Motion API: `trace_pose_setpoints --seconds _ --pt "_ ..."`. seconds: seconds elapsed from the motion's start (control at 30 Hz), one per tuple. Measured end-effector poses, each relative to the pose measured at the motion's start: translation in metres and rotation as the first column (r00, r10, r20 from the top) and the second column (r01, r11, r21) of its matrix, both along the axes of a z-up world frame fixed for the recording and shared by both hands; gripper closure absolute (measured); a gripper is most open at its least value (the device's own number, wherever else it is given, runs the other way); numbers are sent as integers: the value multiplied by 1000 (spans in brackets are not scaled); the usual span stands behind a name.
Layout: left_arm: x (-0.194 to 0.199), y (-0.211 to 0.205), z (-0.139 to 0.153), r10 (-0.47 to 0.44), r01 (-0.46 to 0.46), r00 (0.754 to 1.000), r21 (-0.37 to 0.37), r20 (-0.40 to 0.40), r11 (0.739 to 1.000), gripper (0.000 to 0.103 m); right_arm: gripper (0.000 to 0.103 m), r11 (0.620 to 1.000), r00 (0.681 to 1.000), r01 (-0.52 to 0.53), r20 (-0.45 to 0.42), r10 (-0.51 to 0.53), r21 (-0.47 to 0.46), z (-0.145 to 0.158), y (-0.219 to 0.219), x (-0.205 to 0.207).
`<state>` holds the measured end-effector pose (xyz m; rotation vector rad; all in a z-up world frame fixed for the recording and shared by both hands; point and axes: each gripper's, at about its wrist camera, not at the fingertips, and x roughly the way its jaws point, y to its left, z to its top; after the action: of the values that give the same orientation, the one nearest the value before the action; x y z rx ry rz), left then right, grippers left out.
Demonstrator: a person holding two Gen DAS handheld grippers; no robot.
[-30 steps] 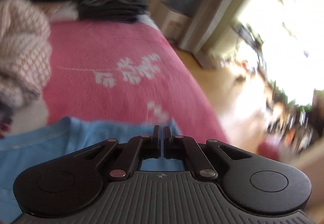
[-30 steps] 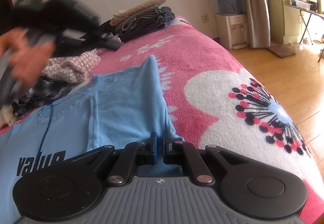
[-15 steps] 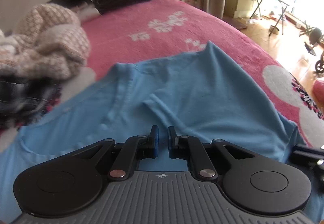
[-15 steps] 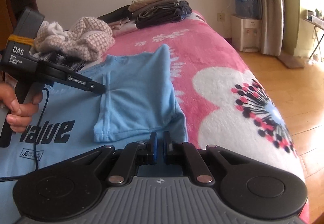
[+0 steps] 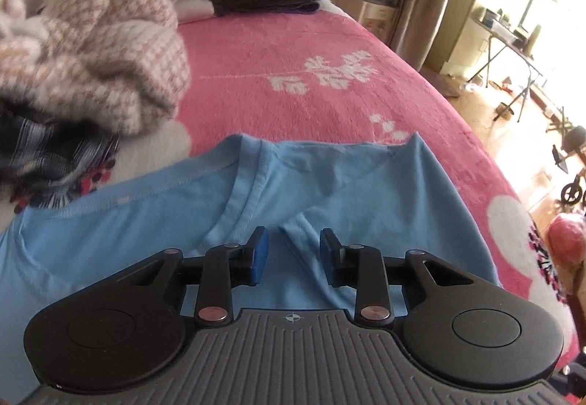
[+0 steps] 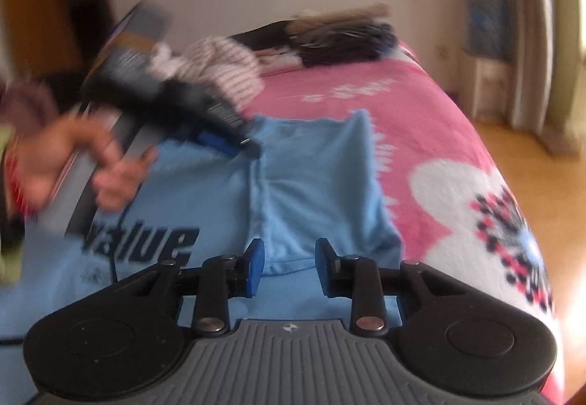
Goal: Fold clothes
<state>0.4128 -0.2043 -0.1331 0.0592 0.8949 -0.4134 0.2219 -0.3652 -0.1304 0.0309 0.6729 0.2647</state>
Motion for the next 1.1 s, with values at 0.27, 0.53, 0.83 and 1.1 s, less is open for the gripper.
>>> trace_pose_setpoints --seconds 0.27,0.53,0.83,1.1 --pt "-3 -10 -8 -32 29 998 41 57 999 73 71 969 987 -158 -3 160 -190 -10 38 11" --pt "0 -2 -2 -30 28 995 14 98 999 73 71 953 983 -176 4 182 -246 -15 46 8" --pt "-1 -4 -10 -52 51 995 6 80 999 76 72 944 985 -161 15 173 -289 -15 45 7" --pt "-5 -5 -13 -35 35 995 4 99 999 93 74 914 978 -189 16 208 -358 -21 55 3"
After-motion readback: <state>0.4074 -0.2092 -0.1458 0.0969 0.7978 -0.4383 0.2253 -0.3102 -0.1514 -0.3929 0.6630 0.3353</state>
